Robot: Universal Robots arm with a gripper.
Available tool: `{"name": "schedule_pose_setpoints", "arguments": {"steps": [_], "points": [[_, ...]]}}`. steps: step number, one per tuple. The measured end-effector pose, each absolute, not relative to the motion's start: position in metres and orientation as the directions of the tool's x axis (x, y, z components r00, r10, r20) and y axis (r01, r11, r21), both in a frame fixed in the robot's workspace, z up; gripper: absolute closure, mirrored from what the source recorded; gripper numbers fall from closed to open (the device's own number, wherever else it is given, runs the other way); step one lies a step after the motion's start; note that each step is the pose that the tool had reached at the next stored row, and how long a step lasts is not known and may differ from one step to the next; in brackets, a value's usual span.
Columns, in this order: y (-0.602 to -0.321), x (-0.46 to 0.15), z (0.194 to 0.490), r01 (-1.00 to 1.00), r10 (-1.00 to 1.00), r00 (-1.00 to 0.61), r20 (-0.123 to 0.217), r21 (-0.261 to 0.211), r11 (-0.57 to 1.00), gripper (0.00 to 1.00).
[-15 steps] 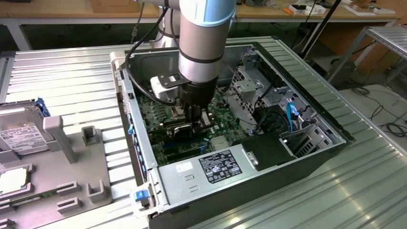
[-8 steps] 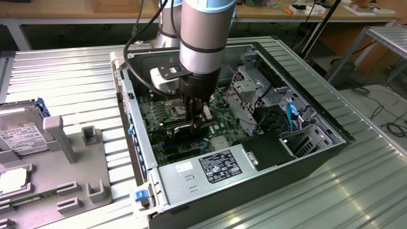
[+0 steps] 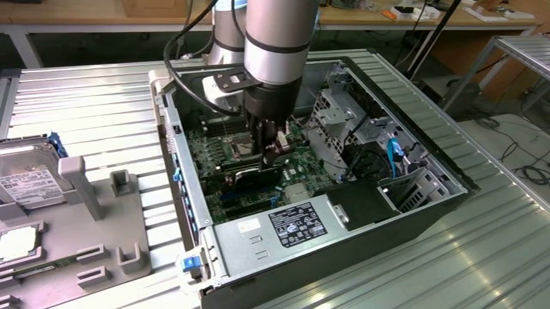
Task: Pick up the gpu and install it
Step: 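Insert the gpu into the slot, then press down on the gpu until it lock into place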
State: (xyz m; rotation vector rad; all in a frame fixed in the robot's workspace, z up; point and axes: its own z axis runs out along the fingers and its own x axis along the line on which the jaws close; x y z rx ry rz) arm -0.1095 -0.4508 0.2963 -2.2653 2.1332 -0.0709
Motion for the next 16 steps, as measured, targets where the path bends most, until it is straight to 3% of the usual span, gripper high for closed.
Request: {"name": "schedule_pose_setpoints", "arguments": {"steps": [2,4,6,16], "points": [[-0.4508,-0.1095,0.2963,-0.997,-0.998,0.060,0.013,-0.052,-0.060,0.61],[-0.4508,-0.1095,0.2964,-0.997,-0.998,0.060,0.013,-0.052,-0.060,0.80],[-0.4508,-0.1095,0.2964,-0.997,-0.998,0.060,0.013,-0.052,-0.060,0.89],[-0.4508,-0.1095,0.2964,-0.997,-0.998,0.060,0.013,-0.052,-0.060,0.89]]}}
